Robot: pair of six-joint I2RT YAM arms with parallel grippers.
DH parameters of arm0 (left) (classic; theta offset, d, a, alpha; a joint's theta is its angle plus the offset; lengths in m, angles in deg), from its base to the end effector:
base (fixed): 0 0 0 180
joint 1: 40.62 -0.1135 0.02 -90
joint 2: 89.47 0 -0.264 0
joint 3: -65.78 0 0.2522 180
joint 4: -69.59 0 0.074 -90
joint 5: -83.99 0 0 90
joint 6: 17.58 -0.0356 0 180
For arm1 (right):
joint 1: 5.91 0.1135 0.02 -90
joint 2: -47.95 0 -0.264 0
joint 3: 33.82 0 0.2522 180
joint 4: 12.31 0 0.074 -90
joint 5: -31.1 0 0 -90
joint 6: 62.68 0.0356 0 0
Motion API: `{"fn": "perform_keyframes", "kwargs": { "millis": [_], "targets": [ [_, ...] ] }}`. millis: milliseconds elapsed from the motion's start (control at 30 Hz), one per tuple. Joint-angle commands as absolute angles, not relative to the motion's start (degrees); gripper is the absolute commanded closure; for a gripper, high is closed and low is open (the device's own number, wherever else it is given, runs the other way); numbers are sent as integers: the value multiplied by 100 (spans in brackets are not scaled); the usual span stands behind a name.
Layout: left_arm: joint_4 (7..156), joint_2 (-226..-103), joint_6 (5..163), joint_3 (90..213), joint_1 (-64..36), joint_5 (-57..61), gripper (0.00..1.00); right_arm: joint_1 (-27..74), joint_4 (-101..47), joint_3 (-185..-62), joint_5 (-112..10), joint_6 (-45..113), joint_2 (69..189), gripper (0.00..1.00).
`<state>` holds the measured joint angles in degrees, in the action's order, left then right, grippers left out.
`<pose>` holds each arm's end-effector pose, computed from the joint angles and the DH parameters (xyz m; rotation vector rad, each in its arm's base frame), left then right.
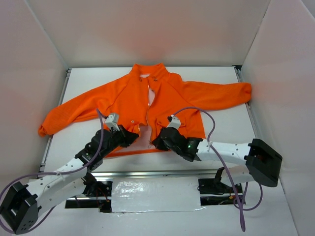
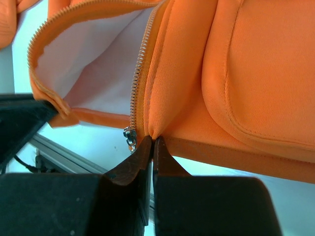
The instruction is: Zip up the jacket
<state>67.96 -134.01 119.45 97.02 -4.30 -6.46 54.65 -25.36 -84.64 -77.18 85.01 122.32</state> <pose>0.1489 -0.1091 0.2185 -0.1831 1.8880 -1.0218 0.1408 0.2267 0.2027 0.1276 2.2892 0.7978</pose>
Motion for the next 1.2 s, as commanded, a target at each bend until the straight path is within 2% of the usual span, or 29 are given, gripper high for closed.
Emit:
{"fn": "perform_keyframes", "kwargs": {
  "millis": [0, 167, 1167],
  "targets": [
    [6165, -13596, 11970, 9791, -134, -1198, 100, 5526, -2563, -8906, -7718, 8725, 12450, 100],
    [6086, -13737, 11997, 9826, 200, -1647, 100, 5553, -2291, -8810, -7735, 8752, 12433, 100],
    [5611, -14264, 12893, 9598, 561, -1735, 100, 5614, -2264, -9021, -8114, 8497, 12450, 100]
  ]
}}
